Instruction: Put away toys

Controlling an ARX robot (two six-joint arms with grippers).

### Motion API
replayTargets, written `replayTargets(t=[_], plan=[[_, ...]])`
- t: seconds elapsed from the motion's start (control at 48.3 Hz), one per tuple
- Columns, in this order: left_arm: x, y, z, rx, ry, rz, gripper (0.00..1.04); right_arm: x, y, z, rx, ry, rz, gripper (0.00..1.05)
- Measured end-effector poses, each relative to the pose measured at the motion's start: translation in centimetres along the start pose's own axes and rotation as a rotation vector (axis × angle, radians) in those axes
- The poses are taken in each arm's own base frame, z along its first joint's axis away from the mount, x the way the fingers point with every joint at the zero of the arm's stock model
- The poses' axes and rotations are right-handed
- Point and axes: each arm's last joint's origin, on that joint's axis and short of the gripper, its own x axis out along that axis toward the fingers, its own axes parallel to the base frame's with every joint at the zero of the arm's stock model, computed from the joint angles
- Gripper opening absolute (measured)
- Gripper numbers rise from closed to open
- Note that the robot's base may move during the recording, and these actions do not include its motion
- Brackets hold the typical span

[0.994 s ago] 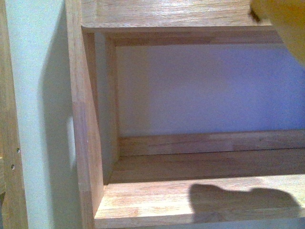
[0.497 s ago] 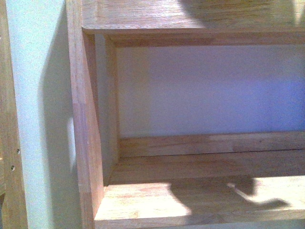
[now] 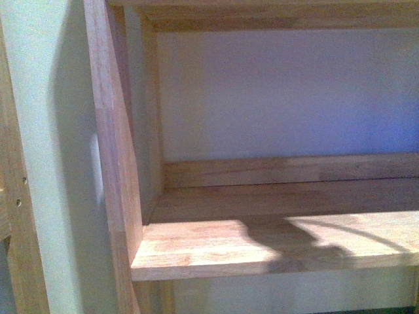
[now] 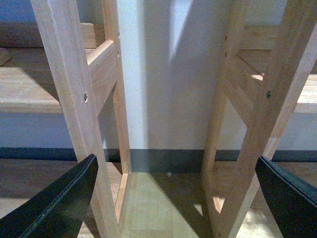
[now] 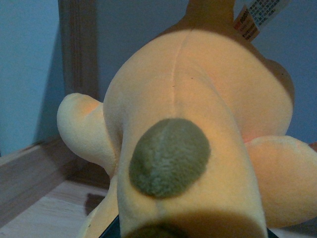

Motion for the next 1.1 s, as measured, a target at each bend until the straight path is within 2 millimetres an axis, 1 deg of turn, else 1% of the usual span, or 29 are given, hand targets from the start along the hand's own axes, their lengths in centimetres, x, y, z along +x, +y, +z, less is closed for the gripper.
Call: replayTargets(t=[0.062,0.207,0.435,0.621,0.87,0.953,1.098], plan=[[0.0,0.0,0.0,0.000,0.000,0.000,0.99,1.0,0.1,-0.3,0.027,0.012,0.014,0.20],[0.0,0.0,0.0,0.000,0.000,0.000,0.99,2.6,0.3,-1.0,0.106,0.039,0.053,0.20],[0.0,0.0,0.0,0.000,0.000,0.000,0.99,4.7,0.4,-1.7,0.258,0.067,0.114,0.20],[0.0,0.0,0.0,0.000,0.000,0.000,0.99,5.6,0.7,-2.1,0.424,0.092,0.190,0.20],[0.0,0.0,0.0,0.000,0.000,0.000,0.99,6.2,1.5,-2.9,0.574,0.131,0.248,0.20],[0.0,0.0,0.0,0.000,0.000,0.000,0.99,6.4,2.0,-3.4,0.616,0.150,0.267,0.20],[0.0,0.0,0.0,0.000,0.000,0.000,0.99,7.2,3.7,-4.5,0.661,0.208,0.301,0.20]])
